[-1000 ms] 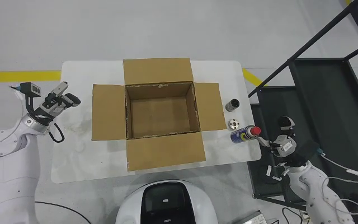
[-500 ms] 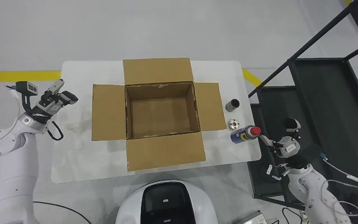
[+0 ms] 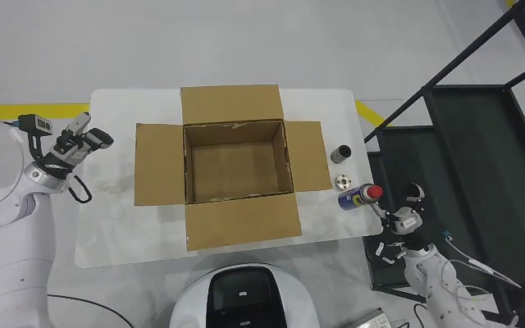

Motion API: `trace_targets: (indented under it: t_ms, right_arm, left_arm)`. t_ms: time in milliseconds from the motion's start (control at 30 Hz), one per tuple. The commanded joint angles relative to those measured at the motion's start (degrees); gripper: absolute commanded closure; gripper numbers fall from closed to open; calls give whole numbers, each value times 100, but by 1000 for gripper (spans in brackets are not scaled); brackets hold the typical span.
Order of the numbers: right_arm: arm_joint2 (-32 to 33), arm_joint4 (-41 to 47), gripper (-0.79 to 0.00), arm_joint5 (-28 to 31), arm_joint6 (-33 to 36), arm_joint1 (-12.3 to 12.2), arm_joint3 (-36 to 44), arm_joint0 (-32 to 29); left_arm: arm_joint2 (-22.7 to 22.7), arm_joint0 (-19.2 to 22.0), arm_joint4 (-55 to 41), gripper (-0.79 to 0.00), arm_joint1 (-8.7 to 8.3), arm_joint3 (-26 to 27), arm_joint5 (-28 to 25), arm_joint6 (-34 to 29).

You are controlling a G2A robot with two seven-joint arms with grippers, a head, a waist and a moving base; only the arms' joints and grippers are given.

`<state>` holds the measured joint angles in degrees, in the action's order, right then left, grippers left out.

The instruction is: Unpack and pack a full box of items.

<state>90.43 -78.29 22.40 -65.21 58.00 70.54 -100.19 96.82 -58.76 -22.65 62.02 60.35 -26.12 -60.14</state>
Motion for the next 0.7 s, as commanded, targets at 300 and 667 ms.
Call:
trace_targets:
  t_ms: [300,667]
  right_arm:
    - [-433,-544,-785,-55,-592,79,-787,437]
    - [-704,-493,-785,-120,-429,176,-1518,866]
  left_arm:
    - [0,0,0,-785,0,0,0,0]
    - [0,0,0,-785,0,0,0,0]
